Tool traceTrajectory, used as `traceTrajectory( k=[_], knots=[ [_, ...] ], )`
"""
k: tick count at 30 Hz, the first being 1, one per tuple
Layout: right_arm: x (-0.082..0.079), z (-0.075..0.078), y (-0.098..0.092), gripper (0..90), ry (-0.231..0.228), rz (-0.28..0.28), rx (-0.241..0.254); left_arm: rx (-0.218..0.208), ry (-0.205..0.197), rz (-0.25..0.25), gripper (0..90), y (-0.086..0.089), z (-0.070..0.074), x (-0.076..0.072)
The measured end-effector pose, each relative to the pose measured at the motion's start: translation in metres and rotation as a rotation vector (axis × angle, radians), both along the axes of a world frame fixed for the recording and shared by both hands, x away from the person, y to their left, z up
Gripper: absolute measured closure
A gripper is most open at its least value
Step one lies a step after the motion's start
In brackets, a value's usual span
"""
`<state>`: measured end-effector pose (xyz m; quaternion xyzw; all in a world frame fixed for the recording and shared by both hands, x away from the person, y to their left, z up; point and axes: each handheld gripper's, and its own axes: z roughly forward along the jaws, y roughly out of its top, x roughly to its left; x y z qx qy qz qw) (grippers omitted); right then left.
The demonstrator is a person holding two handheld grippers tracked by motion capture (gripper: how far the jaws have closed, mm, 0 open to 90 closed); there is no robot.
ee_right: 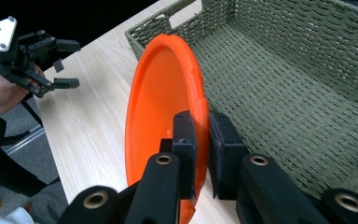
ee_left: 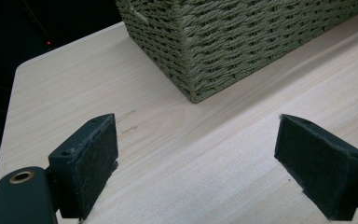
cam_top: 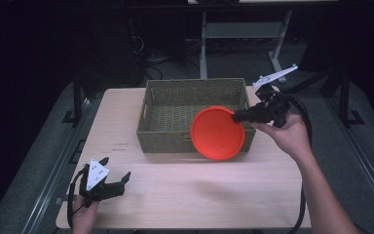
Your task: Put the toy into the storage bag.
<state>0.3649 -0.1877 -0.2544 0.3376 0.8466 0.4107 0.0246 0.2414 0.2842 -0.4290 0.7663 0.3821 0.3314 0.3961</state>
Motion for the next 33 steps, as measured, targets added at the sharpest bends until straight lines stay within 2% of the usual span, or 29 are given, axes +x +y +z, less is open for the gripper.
traceTrajectory(
  k=[8, 15, 28, 33],
  knots=[
    [0.013, 0.009, 0.005, 81.8, 0.004, -0.014, 0.005, -0.003, -0.006, 0.001, 12.8, 0.0, 0.0, 0.0],
    [0.025, 0.013, 0.009, 81.8, 0.003, -0.034, -0.003, 0.012, -0.003, -0.007, 12.8, 0.0, 0.0, 0.0],
    [0.044, 0.019, 0.01, 81.7, 0.008, -0.086, 0.012, -0.001, 0.0, -0.003, 12.8, 0.0, 0.0, 0.0],
    [0.055, 0.018, 0.012, 81.8, 0.009, -0.102, -0.005, 0.007, -0.002, -0.007, 12.8, 0.0, 0.0, -0.001]
  ],
)
